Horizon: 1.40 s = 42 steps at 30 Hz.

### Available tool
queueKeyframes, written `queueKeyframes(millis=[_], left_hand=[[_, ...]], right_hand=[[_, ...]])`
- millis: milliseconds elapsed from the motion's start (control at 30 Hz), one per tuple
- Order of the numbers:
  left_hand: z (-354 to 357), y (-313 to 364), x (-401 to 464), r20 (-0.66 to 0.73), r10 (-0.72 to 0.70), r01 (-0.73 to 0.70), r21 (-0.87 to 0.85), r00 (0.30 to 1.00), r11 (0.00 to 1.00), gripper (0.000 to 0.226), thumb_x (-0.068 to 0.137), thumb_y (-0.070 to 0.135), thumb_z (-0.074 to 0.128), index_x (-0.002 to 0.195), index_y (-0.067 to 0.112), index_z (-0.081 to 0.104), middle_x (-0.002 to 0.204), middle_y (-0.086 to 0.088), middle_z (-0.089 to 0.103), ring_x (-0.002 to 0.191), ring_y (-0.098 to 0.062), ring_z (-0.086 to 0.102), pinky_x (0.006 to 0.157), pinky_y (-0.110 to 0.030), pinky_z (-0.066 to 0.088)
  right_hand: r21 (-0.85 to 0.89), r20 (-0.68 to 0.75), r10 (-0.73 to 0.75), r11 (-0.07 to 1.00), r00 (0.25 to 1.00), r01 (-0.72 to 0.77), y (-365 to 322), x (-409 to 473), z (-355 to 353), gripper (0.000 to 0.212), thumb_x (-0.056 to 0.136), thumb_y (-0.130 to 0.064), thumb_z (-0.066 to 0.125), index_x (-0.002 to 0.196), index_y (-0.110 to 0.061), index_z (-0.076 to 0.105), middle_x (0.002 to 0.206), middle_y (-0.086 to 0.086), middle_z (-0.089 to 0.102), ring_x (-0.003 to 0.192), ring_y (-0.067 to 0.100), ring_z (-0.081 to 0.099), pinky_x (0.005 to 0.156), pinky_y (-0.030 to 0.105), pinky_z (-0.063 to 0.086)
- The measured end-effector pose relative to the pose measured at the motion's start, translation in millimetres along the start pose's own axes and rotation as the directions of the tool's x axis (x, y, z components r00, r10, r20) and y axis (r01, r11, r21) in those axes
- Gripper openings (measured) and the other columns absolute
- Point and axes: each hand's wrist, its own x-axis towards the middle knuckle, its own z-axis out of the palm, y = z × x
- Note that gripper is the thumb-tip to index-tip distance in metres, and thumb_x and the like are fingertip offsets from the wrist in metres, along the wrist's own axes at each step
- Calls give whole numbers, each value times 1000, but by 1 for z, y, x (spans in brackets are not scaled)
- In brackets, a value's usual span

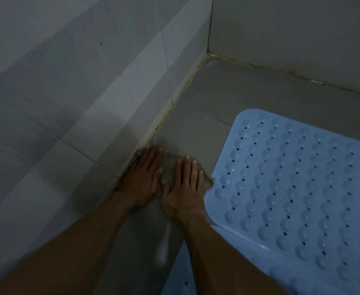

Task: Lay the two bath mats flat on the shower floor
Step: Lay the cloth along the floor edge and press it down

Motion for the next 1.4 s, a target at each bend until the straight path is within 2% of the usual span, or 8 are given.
queueKeyframes(millis=[100, 267, 367, 500, 667, 900, 1067, 1400], left_hand=[[-2, 3, 7, 7, -23, 23, -2, 1000, 1000, 69, 92, 53, -5, 154, 24, -13, 159, 6, -24, 145, -8, -24, 119, -27, -10], [-8, 10, 43, -14, -25, 25, 11, 1000, 1000, 70, 92, 55, -4, 155, 26, -9, 161, 6, -21, 147, -9, -19, 121, -31, -4], [-11, 20, 87, -49, -23, 26, 71, 999, 997, 72, 93, 52, -2, 156, 19, 3, 163, 0, -7, 150, -14, -9, 123, -34, 0], [-14, 42, 150, -146, -23, 41, 118, 989, 992, 67, 98, 45, 8, 154, 10, 21, 161, -12, 16, 149, -27, 16, 122, -40, 11], [-21, 63, 216, -105, -123, 128, 48, 987, 991, 57, 106, 38, 16, 156, 17, 1, 163, -3, -7, 151, -18, -5, 120, -31, -6], [-28, 81, 271, -53, -187, 190, 65, 981, 980, 59, 104, 44, 10, 156, 21, -5, 163, -1, -11, 150, -16, -10, 122, -34, -5], [-30, 105, 309, -62, -211, 215, 63, 975, 975, 60, 104, 44, 9, 156, 18, -6, 163, -4, -12, 150, -18, -11, 122, -36, -6], [-16, 193, 370, -74, -194, 197, 37, 978, 980, 62, 103, 44, 8, 155, 15, -5, 162, -7, -15, 150, -21, -13, 121, -37, -9]], right_hand=[[-6, 43, -29, 1000, 999, 29, 5, 12, -5, 71, 102, -54, 16, 155, -17, -16, 162, 3, -27, 147, 21, -30, 111, 36, -30], [-39, 27, -59, 997, 998, 60, 21, 46, -19, 71, 102, -54, 11, 155, -16, -16, 162, 5, -26, 148, 22, -29, 117, 40, -22], [-75, 54, -79, 994, 995, 83, 41, 83, -37, 72, 102, -53, 11, 156, -14, -16, 162, 7, -27, 148, 24, -27, 120, 42, -19], [-92, 80, -136, 985, 987, 144, 74, 136, -68, 73, 102, -52, 13, 156, -13, -16, 162, 7, -27, 149, 25, -26, 120, 42, -16], [-108, 134, -152, 980, 979, 167, 101, 196, -97, 74, 102, -54, 14, 156, -14, -17, 161, 6, -28, 148, 24, -29, 120, 42, -18], [-129, 136, -185, 971, 973, 202, 126, 248, -127, 72, 102, -55, 11, 156, -15, -15, 161, 5, -28, 147, 23, -29, 115, 39, -23], [-138, 76, -230, 961, 970, 239, 156, 275, -148, 71, 102, -56, 12, 158, -17, -9, 164, 4, -21, 150, 20, -23, 119, 38, -18], [-214, 67, -208, 952, 976, 217, 249, 299, -200, 72, 99, -60, 9, 158, -22, -8, 164, -2, -19, 150, 14, -23, 120, 38, -16]])
